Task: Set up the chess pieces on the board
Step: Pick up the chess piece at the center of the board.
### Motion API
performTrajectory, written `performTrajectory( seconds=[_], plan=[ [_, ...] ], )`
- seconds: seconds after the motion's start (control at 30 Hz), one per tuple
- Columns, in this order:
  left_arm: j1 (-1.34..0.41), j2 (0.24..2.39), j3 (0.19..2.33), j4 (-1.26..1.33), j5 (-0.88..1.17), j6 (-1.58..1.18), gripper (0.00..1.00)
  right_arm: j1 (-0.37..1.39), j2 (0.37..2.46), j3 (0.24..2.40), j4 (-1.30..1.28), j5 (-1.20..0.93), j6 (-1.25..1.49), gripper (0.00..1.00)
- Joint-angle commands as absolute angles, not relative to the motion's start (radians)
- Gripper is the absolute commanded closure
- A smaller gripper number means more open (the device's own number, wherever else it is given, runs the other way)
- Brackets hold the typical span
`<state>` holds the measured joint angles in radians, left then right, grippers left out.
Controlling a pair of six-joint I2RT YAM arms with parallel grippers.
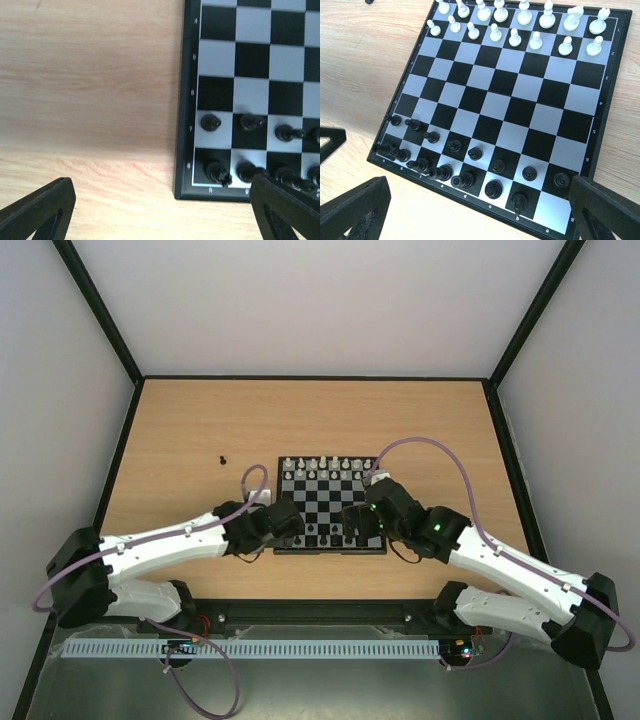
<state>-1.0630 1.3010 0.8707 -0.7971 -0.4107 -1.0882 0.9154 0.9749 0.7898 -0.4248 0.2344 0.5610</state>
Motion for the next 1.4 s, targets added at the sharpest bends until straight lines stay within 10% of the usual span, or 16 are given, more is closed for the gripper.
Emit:
performTrajectory(
  seconds=[0.0,0.67,0.9,1.37],
  plan=[
    [-0.984,1.246,0.863,-0.696,-0.437,-1.03,0.01,0.91,0.993,0.784,-0.434,0.236,0.552,0.02],
    [-0.305,1.625,1.24,-0.56,-0.373,-0.642,0.08,0.91,0.971,0.789,-0.435,0.162,0.533,0.01],
    [-0.201,1.792,1.275,-0.501,-0.298,-0.606,0.31,0.91,0.963,0.787,-0.437,0.163,0.535,0.01],
    [-0.193,1.656,1.195,-0.451,-0.242,-0.581,0.23,0.91,0.996,0.789,-0.437,0.18,0.537,0.02]
  ],
)
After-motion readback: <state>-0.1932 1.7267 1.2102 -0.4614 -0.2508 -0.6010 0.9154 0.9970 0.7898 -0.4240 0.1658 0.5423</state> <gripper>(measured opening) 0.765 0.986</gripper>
